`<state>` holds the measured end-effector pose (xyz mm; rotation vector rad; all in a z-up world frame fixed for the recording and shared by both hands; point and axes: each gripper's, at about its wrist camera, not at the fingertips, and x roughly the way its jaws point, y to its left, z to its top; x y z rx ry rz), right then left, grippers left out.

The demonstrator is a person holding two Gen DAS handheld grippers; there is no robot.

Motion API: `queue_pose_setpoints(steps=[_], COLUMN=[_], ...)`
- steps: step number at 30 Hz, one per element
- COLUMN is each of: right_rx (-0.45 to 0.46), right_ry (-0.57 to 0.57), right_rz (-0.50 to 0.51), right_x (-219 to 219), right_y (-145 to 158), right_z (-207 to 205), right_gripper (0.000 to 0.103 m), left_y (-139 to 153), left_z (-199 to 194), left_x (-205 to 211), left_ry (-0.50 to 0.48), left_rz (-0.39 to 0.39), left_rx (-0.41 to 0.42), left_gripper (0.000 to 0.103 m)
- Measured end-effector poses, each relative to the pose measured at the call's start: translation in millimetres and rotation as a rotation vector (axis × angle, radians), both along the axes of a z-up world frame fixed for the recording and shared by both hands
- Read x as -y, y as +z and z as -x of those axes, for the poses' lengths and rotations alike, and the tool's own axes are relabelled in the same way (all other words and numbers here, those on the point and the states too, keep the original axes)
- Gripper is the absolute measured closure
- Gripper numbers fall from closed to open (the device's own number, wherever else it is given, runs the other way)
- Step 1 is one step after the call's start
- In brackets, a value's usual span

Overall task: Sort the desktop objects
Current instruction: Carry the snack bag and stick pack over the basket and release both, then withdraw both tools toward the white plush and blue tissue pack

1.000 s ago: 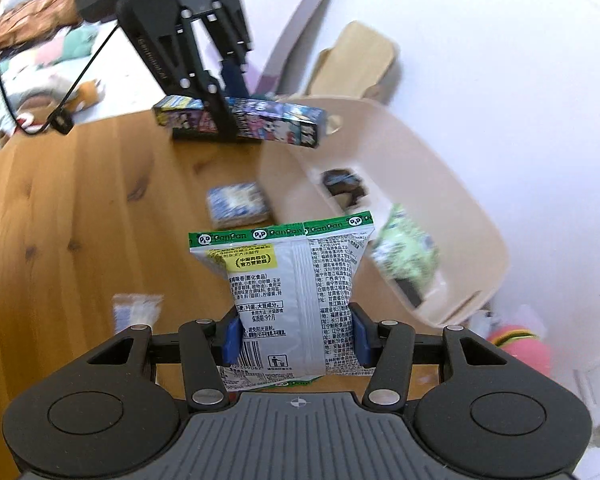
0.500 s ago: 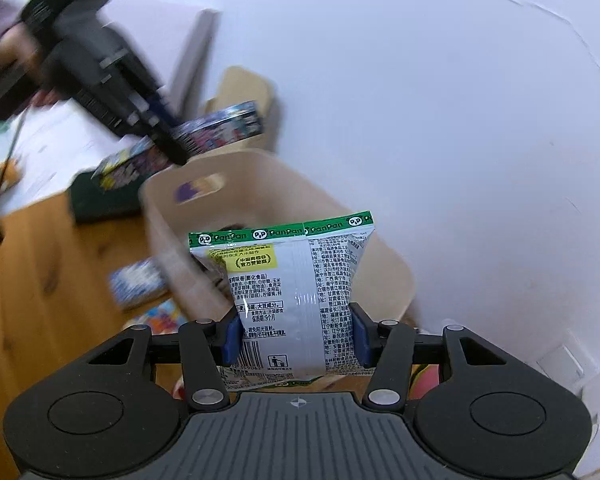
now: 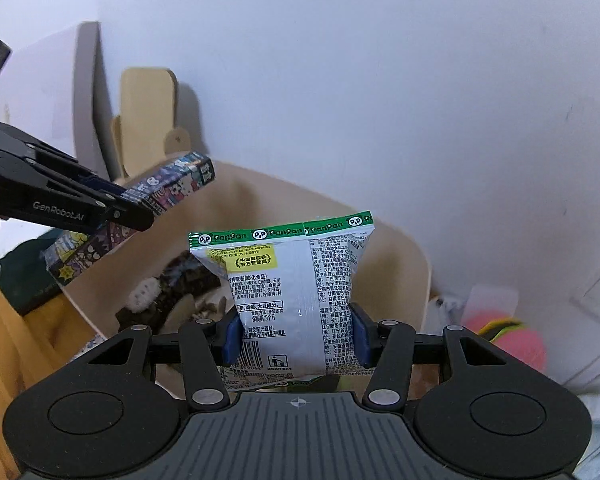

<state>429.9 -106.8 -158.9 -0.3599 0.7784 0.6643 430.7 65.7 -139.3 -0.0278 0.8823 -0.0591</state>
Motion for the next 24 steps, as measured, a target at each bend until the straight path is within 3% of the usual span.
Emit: queue_pose_setpoints(steps=[5, 10, 12, 14, 16, 24], right_rx=[-0.041, -0.047, -0.045, -0.039, -0.042, 0.004], right_ry=[-0.015, -0.021, -0.018, -0.015, -0.003, 0.018], right_rz=[0.027, 0.056, 0.066, 0.071, 0.064, -0.002], right_x=[-5.9, -9.5, -12.3, -12.6, -10.9, 12.8], right_y=[-20.0, -26.4, -29.6, -31.0, -30.0, -6.5], right_z=[-4.0, -2.7, -1.6, 0.2, 3.2, 29.8], right_gripper=[0.053, 0.053, 0.050, 0.040, 0.030, 0.003], left_y=[-13.0, -23.8, -24.2, -23.2, -20.9, -6.6], left_z=[-8.7, -2.8, 0.0, 5.5, 11.4, 31.1], left_x=[4.0, 11.1, 12.2, 12.6, 13.6, 7.1], left_ry=[0.041, 0.022, 0.014, 0.000, 0.014, 0.032], left_rz=[-0.017, -0.038, -0.039, -0.037, -0.054, -0.035], left_rx=[-0.023, -0.043, -0.046, -0.036, -0.017, -0.003], left_gripper=[0.080, 0.079, 0.065, 0.043, 0.036, 0.027])
